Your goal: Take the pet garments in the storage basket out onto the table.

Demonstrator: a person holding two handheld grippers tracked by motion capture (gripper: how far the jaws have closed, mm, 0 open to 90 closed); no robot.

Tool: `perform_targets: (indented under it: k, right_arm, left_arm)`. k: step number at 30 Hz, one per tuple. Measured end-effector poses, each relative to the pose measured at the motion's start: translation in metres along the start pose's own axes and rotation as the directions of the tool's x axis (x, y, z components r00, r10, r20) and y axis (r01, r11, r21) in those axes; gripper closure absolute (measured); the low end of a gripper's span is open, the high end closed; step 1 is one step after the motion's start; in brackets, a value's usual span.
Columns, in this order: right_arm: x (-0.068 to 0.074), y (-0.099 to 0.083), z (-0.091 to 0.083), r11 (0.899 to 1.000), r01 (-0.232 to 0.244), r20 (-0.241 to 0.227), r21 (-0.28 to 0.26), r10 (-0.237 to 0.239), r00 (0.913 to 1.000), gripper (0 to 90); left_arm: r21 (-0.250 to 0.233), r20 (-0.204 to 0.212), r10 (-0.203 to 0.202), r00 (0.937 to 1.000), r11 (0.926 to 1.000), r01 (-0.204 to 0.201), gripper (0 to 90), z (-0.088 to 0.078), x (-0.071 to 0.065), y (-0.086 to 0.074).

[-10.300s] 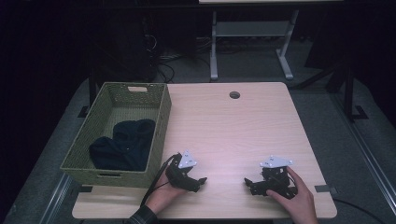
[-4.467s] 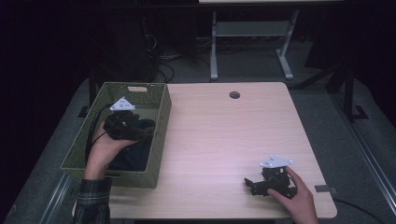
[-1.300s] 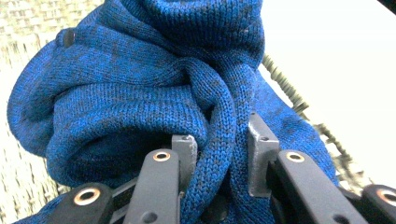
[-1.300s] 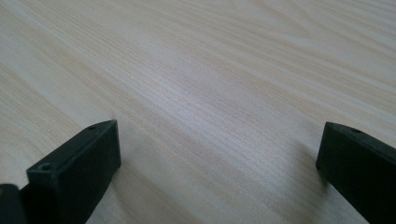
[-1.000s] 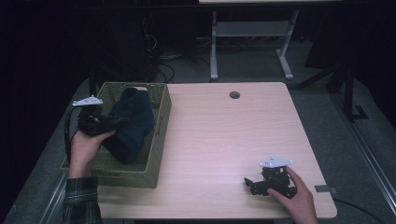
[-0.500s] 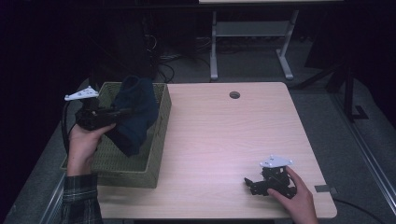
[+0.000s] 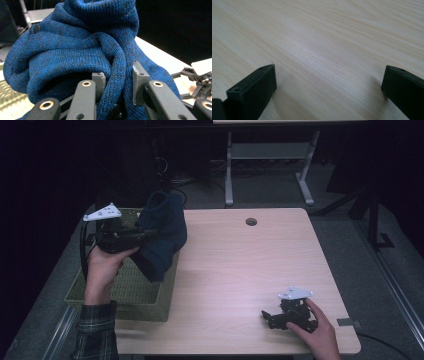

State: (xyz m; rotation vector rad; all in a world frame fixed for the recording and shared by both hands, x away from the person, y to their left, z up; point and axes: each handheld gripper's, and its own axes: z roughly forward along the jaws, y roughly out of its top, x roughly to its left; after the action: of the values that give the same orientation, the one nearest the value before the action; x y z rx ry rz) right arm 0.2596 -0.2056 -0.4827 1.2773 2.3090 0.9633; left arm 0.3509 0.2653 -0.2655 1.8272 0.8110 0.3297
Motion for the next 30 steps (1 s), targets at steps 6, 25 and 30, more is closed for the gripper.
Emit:
perform_targets:
  k: [6,25,30]
  right_arm:
    - [0.0,0.0,0.0,1.0,0.0,0.0,0.001,0.0,1.0,0.0]
    - [0.0,0.0,0.0,1.0,0.001,-0.001,0.001,-0.001,1.0,0.0]
    - [0.0,0.0,0.0,1.0,0.005,0.001,-0.001,-0.005,1.0,0.0]
  left_arm:
    - [-0.013,0.043,0.016,0.9989,0.9998,-0.015,70.0,0.014,-0.011,0.007]
    - [-0.01,0.117,0.041,0.9923,0.9992,-0.04,70.0,0.056,-0.032,0.015]
    - [-0.007,0.148,0.051,0.9877,0.9987,-0.051,70.0,0.071,-0.037,0.018]
